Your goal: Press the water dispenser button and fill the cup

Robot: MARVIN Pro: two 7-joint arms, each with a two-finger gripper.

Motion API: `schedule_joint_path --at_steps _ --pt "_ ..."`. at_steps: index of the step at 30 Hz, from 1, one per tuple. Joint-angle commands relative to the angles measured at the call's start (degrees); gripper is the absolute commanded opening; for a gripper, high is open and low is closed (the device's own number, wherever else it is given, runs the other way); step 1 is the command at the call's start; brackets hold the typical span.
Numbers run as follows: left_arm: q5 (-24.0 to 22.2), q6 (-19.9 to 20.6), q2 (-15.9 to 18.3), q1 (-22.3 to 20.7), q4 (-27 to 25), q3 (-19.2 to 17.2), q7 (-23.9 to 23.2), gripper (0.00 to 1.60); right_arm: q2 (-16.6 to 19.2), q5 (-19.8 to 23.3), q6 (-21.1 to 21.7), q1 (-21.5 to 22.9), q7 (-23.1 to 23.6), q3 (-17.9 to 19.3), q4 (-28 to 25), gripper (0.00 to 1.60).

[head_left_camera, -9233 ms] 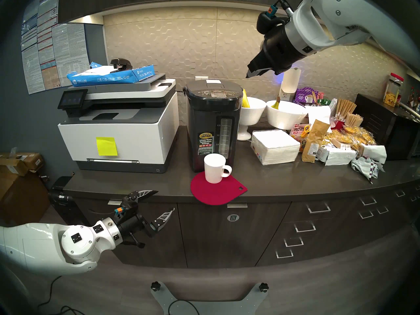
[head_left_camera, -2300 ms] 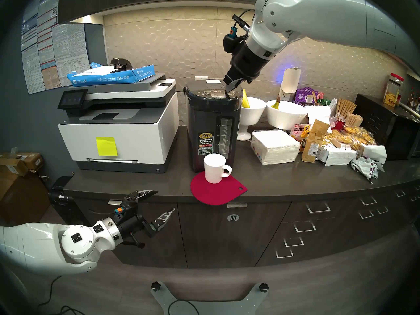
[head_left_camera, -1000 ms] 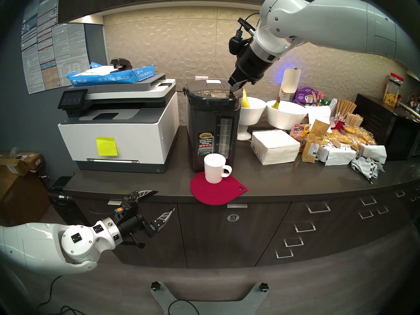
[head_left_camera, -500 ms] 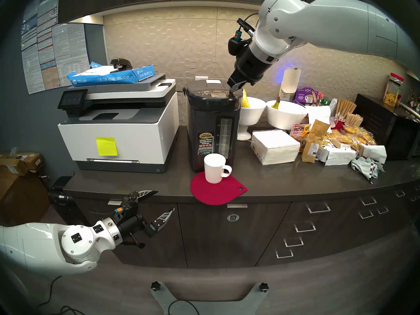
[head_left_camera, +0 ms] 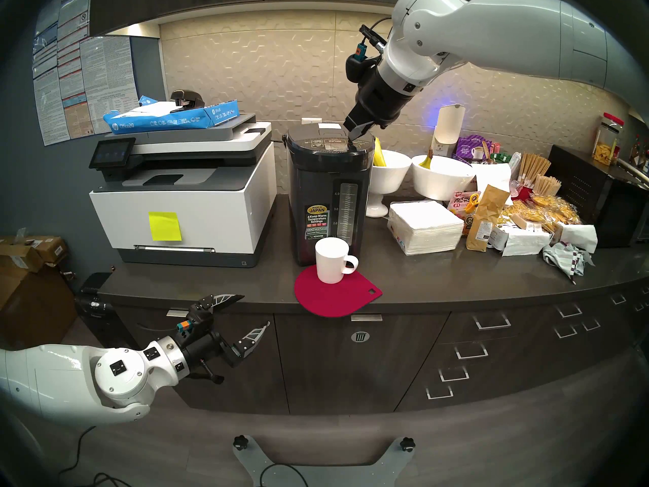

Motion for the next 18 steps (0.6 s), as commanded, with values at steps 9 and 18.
schedule_joint_path --at_steps 9,18 --pt "0.15 -0.42 -0.14 -0.52 -0.19 -0.42 -0.06 1.60 0.32 0.45 0.42 2.25 -0.61 0.89 -0.08 0.00" --pt "0.15 -0.44 -0.14 -0.56 -0.19 -0.38 -0.06 1.60 -0.38 1.01 -0.22 1.52 -1.51 1.21 0.25 0.00"
